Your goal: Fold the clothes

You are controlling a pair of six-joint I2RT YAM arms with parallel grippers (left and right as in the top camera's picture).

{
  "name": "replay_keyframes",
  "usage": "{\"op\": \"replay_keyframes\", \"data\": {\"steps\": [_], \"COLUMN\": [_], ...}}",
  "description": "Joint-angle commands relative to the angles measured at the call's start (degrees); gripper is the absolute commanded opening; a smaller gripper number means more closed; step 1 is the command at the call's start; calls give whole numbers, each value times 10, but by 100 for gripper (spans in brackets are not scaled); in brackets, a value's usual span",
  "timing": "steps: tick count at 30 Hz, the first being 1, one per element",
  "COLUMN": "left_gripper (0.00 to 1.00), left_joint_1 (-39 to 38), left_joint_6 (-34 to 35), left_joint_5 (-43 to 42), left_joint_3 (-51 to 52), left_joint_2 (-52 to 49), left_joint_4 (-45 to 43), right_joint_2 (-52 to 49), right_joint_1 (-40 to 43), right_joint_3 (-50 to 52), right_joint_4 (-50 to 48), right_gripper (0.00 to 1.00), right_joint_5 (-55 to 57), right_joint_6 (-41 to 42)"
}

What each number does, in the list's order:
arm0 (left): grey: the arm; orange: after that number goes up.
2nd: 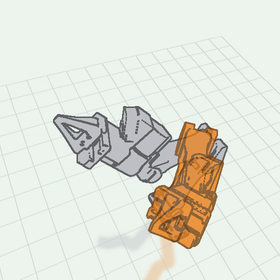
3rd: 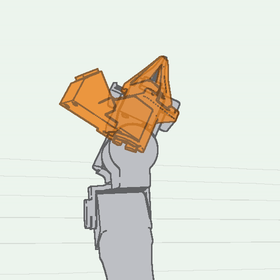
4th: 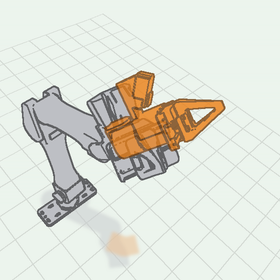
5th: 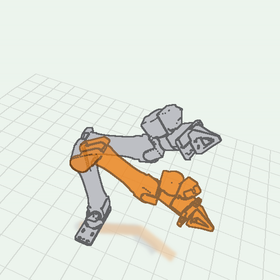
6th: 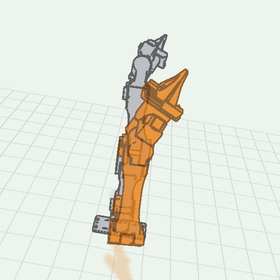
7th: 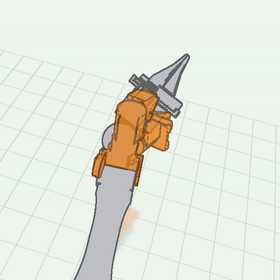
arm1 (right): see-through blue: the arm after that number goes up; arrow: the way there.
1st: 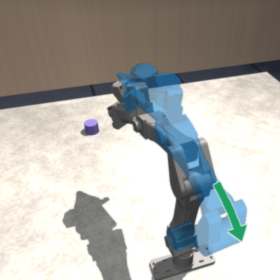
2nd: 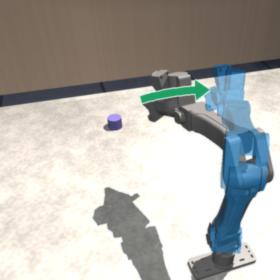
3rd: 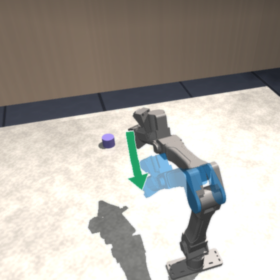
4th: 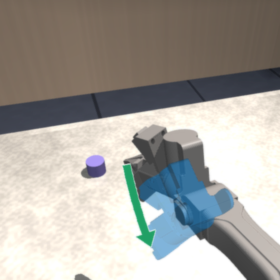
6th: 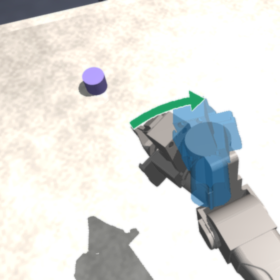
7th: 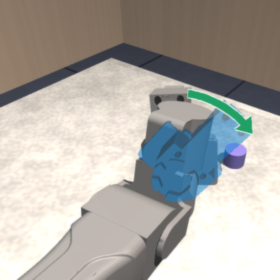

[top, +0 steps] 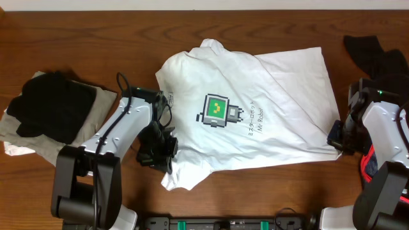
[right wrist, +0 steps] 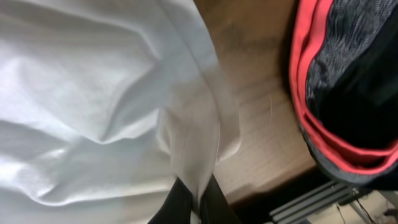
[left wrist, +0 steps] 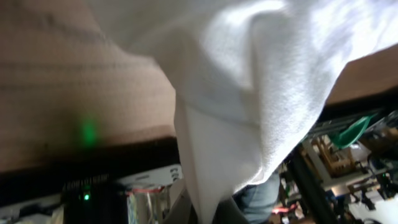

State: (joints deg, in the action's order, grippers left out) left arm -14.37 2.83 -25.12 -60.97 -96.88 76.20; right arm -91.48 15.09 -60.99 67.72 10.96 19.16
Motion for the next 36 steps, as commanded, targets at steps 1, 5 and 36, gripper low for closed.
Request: {"op": "replay_keyframes", "data": {"steps": [1,5,36], "left_gripper": [6,6,6], "left_joint_1": [4,35,108], "left_joint_6": [9,9,55], "left_joint_5": [1,1,-79], "left_joint_3": [-25,-61,-96], "left_joint_2": [11,11,11], "left_joint_4": [-9,-21,-282], "right_joint_2": [4,4,3], "right_joint_1": [4,4,2], "right_joint_3": [1,1,2], "right_joint_4": [-19,-53,-247], "right_gripper": [1,1,1], "right_joint_5": [6,1,-44], "right_joint_6": [14,14,1]}}
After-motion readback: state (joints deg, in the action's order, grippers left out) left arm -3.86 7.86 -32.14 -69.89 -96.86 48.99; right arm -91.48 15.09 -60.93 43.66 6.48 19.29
